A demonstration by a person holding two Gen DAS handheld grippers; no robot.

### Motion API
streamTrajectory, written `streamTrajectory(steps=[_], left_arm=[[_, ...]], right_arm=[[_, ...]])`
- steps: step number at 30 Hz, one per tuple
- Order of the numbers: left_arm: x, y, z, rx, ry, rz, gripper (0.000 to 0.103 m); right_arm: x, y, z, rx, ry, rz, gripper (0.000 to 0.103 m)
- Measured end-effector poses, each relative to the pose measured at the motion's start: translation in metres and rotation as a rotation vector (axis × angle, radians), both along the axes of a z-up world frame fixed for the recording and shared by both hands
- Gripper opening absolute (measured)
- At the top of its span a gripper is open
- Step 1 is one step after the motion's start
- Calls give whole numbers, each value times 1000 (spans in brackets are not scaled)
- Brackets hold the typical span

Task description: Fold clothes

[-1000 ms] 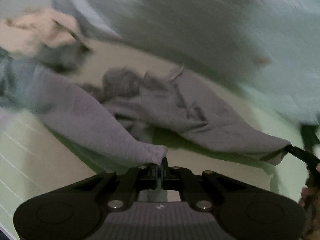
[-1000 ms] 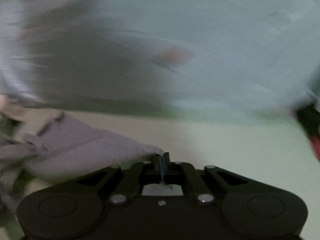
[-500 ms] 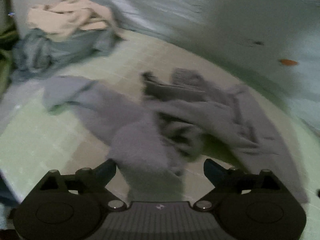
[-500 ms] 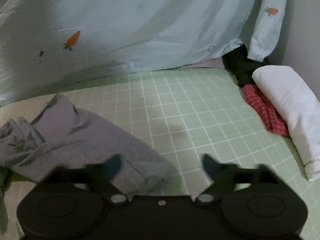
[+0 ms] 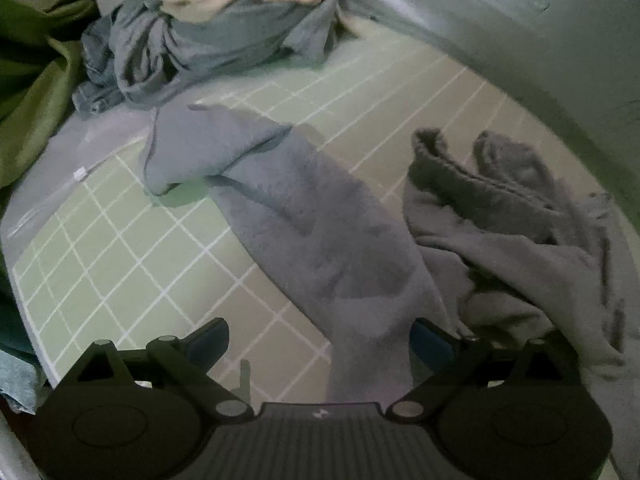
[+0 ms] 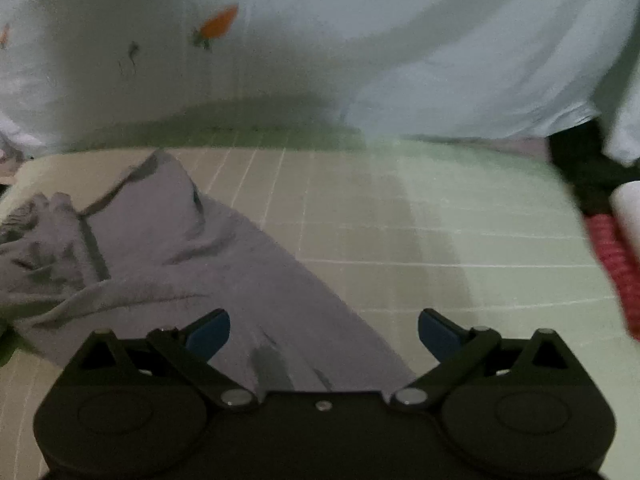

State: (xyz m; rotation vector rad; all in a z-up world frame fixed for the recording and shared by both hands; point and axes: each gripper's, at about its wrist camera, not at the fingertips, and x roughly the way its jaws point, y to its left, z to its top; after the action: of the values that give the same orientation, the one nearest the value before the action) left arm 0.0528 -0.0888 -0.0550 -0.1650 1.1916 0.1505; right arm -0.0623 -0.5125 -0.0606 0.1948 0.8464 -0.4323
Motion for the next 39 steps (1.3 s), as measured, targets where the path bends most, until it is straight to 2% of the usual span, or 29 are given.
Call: streamTrajectory(steps=[5,7,9,10,11,13,14,15,18,22,26,28,31,32,33,35,37,39], left_arm=[[26,2,-17,31,53,3,97],[30,1,-20,50,57,-4,97],[34,0,-22,65,62,-4,97],[35,0,-24,70,65,1,97],[36,-1,-25,69,67,4,97],[36,-4,-26,73,68,-1,97],[37,-6,-27,80,67,-8,97],[37,-7,-27,87,66,-14,97],[35,-13,-23,97,49,-28,97],[33,-13,-21,86,35,-41,97],[30,-11,-18,72,23,-42,97],[30,-10,-18,68,19,-42,97],[30,-10,-21,62,25,-44,97],[31,-11,-22,60,27,-43,97],[30,-11,-22,58,27,-45,97],[31,-10,-22,63,27,-41,97],[32,-7,-24,76,30,-25,97],[34,-1,-27,93,42,12,97]], right_arm=[[43,-10,-20,65,64,4,99],[52,-7,-22,57,74,46,94],[57,-1,-24,49,88,103,78],[57,1,-23,54,74,125,74],[56,2,-22,49,65,143,67],[54,2,-20,40,55,167,43],[52,1,-18,38,52,172,19],[50,-3,-17,33,57,154,2],[33,-17,-17,-29,83,93,1],[-15,-53,-15,-80,122,-68,1],[-85,-101,-17,-197,268,-361,1],[-126,-125,-18,-205,336,-525,1],[-158,-135,-8,-170,352,-616,5],[-161,-132,-4,-174,340,-621,21],[-155,-124,1,-190,317,-599,44],[-137,-108,10,-226,266,-543,66],[-112,-87,17,-219,191,-459,70],[-78,-66,19,-169,121,-339,78]])
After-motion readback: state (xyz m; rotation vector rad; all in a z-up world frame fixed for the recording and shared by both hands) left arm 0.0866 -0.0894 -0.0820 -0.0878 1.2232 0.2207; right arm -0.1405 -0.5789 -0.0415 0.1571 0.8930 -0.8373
